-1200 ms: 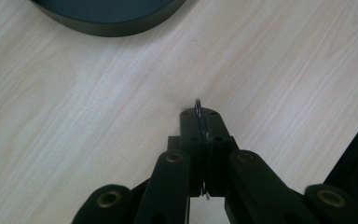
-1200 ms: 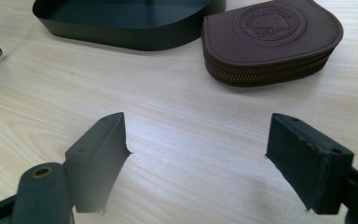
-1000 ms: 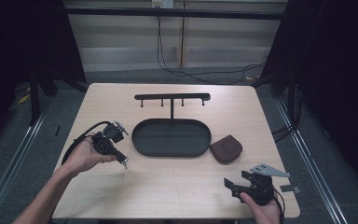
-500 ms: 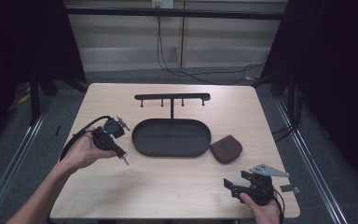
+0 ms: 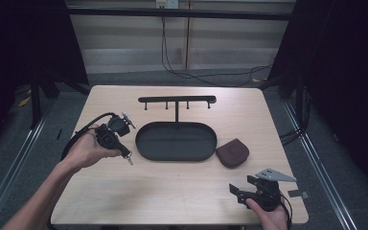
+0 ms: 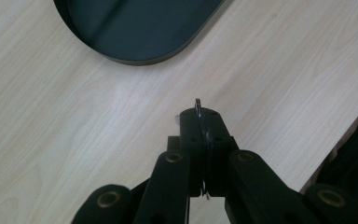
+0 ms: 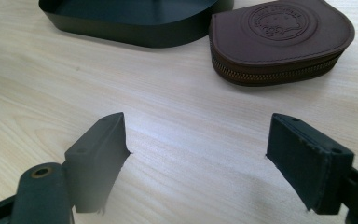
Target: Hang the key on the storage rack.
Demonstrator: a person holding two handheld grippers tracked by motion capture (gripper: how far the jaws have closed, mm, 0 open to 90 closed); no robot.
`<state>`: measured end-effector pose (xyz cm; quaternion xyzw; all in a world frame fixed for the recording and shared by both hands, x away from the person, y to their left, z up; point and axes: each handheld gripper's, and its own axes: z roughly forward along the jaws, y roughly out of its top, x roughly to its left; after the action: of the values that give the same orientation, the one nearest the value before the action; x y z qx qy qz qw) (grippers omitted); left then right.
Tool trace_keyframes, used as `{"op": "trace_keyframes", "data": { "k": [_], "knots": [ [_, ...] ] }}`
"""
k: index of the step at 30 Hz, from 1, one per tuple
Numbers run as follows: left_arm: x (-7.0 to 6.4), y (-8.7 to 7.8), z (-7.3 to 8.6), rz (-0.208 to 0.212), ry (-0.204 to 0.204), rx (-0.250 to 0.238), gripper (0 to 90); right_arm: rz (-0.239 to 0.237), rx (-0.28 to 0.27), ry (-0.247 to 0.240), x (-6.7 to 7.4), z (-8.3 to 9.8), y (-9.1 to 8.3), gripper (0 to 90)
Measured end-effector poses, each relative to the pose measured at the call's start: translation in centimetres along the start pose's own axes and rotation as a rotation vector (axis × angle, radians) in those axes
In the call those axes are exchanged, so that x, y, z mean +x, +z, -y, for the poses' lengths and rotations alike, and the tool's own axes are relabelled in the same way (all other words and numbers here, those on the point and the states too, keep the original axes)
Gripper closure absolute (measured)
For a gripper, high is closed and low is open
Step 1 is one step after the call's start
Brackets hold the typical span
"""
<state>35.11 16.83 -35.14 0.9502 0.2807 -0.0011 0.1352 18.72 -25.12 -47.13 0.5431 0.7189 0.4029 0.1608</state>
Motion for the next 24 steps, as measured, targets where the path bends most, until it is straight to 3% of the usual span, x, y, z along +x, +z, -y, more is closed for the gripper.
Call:
{"op": "trace_keyframes", "data": {
  "k": [10, 24],
  "knots": [
    [0.2, -1.5, -1.2, 0.000, -0.014, 0.010, 89.2, -0.002, 0.008, -0.002, 0.1, 0.0, 0.0, 19.5],
    [-0.1, -3.7, -3.1, -0.008, 0.014, 0.034, 89.2, -0.010, 0.011, -0.007, 0.1, 0.0, 0.1, 20.0]
  ]
}}
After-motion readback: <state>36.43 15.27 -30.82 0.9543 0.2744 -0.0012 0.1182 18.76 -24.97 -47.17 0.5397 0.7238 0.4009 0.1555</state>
